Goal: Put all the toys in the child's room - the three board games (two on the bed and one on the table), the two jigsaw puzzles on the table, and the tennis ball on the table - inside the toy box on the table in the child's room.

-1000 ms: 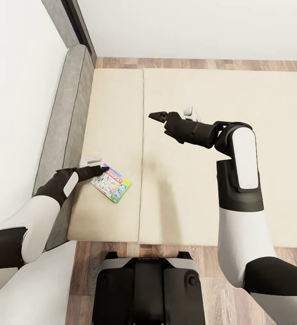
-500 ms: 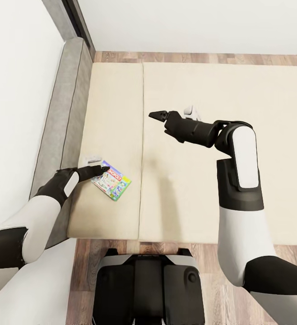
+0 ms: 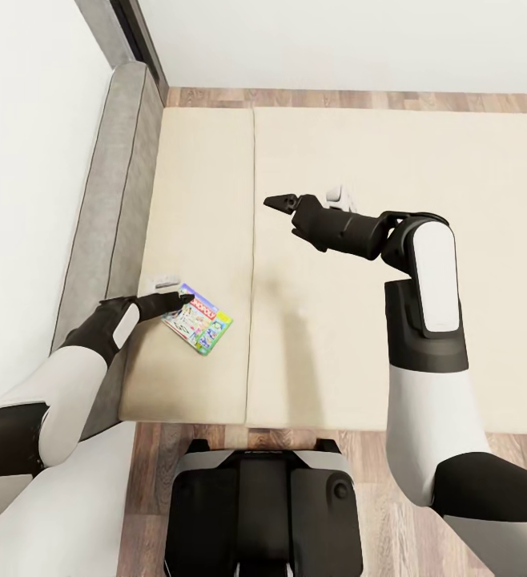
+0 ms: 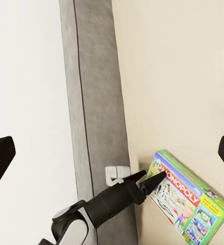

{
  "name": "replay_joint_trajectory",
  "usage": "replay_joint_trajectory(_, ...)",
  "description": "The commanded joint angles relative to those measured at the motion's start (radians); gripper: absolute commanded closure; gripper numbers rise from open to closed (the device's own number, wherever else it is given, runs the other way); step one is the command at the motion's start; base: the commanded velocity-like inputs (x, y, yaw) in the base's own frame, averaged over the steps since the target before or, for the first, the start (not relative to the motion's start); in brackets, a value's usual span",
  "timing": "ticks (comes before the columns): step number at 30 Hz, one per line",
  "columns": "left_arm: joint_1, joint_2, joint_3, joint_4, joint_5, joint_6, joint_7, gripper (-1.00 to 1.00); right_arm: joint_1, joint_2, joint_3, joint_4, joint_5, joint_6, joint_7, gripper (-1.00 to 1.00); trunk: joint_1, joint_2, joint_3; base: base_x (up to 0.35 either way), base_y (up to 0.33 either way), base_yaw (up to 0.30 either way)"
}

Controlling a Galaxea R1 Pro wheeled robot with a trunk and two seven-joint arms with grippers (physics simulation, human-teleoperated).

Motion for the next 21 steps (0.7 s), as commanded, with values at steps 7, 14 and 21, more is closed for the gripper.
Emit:
replay_joint_trajectory(7, -0.002, 0.0, 0.004, -0.001, 0.01, 0.008, -0.001, -1.0, -0.001, 0.0, 0.0, 0.001, -0.009, 0.002, -0.01, -1.0, 0.001, -0.002, -0.001, 0.0, 0.0, 0.0)
replay_joint_trajectory(14, -0.002, 0.0, 0.004, -0.005, 0.01, 0.008, -0.002, -1.0, -0.001, 0.002, 0.0, 0.001, -0.009, 0.002, -0.01, -1.0, 0.001, -0.002, -0.004, 0.0, 0.0, 0.0)
replay_joint_trajectory(21, -0.001, 0.001, 0.004, -0.013, 0.01, 0.009, -0.008, -1.0, -0.001, 0.002, 0.001, 0.001, -0.009, 0.002, -0.01, -1.0, 0.001, -0.002, -0.007, 0.0, 0.0, 0.0)
